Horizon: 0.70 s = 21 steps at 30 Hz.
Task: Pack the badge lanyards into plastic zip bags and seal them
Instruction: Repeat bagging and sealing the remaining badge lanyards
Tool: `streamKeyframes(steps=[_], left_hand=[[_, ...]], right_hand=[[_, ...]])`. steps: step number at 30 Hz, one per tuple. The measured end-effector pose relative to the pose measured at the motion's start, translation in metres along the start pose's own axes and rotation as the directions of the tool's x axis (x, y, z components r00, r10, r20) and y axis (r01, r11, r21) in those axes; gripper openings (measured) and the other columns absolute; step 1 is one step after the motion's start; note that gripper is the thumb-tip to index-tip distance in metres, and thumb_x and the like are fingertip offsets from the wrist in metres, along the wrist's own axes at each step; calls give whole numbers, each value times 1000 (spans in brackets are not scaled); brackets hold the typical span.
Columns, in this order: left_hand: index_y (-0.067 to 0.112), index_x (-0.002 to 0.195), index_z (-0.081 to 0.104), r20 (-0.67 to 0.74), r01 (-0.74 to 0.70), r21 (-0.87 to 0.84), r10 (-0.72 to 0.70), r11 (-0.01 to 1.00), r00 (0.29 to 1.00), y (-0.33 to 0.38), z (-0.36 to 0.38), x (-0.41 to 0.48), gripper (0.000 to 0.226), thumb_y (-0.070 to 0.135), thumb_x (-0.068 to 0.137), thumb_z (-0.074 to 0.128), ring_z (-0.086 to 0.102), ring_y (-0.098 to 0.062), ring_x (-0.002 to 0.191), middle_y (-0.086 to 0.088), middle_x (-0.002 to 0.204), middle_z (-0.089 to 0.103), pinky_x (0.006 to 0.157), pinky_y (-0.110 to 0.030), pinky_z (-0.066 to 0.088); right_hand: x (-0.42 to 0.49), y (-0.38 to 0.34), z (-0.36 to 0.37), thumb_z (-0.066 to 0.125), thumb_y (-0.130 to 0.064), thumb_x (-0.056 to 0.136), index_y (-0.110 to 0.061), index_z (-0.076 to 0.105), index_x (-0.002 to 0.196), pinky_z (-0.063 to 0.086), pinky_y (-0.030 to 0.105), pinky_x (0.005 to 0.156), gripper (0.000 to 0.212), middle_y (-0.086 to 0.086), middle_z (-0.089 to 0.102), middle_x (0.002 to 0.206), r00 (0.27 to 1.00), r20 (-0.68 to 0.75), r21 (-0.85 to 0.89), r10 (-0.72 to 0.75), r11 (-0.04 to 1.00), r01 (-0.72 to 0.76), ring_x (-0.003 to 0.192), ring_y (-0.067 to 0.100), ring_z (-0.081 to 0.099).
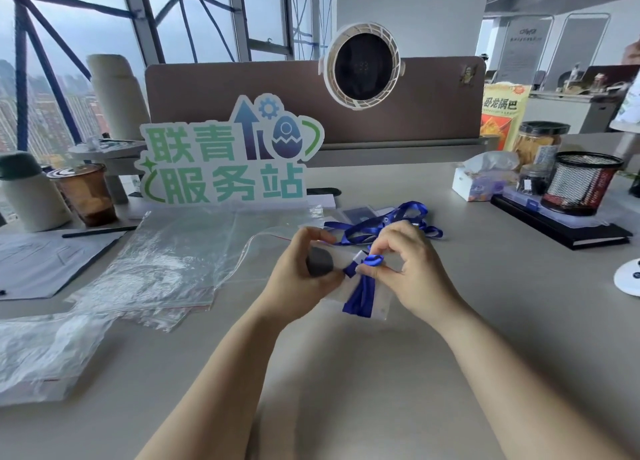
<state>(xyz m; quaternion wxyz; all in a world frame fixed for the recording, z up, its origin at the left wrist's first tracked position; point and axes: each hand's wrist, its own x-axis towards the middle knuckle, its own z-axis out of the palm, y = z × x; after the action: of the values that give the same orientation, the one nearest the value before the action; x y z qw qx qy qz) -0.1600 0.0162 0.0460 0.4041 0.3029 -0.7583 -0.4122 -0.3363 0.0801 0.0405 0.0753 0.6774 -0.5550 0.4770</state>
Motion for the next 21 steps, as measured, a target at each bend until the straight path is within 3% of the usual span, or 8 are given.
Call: streamKeyframes(steps=[4, 7, 11, 14, 17, 19, 21], left_hand=[[22, 101, 50, -15, -5, 79, 6, 997, 1000, -4, -1, 1, 40, 3, 75, 73, 50, -4, 65, 3, 79, 54, 64, -29, 51], [25, 104, 52, -46, -63, 166, 71, 984, 996, -8, 0, 0, 43, 9, 73, 77, 53, -7, 78, 7, 90, 56, 66, -20, 48], [26, 115, 57, -285, -106, 324, 204, 940, 936, -10, -15, 2, 43, 24, 76, 75, 48, -13, 102, 8, 114, 53, 86, -24, 40], [25, 109, 60, -399, -17, 574, 298, 819, 867, -14, -47, 1, 33, 22, 78, 72, 45, -22, 112, 2, 119, 52, 93, -26, 31], [29, 116, 53, -290, 114, 746, 166, 656, 943, -31, -75, -7, 41, 21, 78, 69, 40, -26, 117, 0, 127, 46, 95, -34, 33], [26, 121, 44, -256, 171, 735, 35, 657, 966, -46, -83, -12, 46, 17, 80, 65, 47, -27, 114, 0, 124, 51, 90, -36, 38], [24, 115, 44, -293, 223, 667, -26, 711, 956, -52, -86, -14, 35, 14, 85, 58, 56, -25, 103, 3, 111, 60, 78, -35, 43]], right_hand=[[-4, -4, 2, 77, -20, 74, -23, 63, 94, 45, 13, 73, 25, -11, 64, 87, 959, 130, 228, 251, 934, -275, 81, 3, 57], [-2, -3, 4, 75, -14, 76, -14, 69, 85, 49, 24, 73, 11, -1, 70, 83, 939, 170, 322, 298, 884, -339, 79, 15, 62], [-2, 2, 2, 73, -14, 79, -10, 68, 83, 48, 25, 75, 8, 4, 71, 82, 880, 215, 412, 423, 778, -474, 75, 12, 62], [0, 3, 2, 72, -15, 80, -10, 68, 80, 44, 25, 74, 6, 5, 69, 80, 822, 253, 463, 510, 683, -566, 75, 12, 58], [4, -1, 5, 72, -16, 80, -10, 69, 85, 45, 18, 64, 8, 3, 69, 84, 764, 360, 458, 535, 612, -645, 71, 7, 59], [6, -6, 10, 72, -18, 79, -9, 69, 92, 48, 17, 64, 16, 3, 71, 88, 726, 436, 424, 531, 591, -686, 74, 6, 61], [9, -13, 16, 73, -20, 79, -12, 71, 91, 48, 20, 67, 15, 0, 72, 87, 701, 486, 383, 522, 594, -708, 78, 9, 61]])
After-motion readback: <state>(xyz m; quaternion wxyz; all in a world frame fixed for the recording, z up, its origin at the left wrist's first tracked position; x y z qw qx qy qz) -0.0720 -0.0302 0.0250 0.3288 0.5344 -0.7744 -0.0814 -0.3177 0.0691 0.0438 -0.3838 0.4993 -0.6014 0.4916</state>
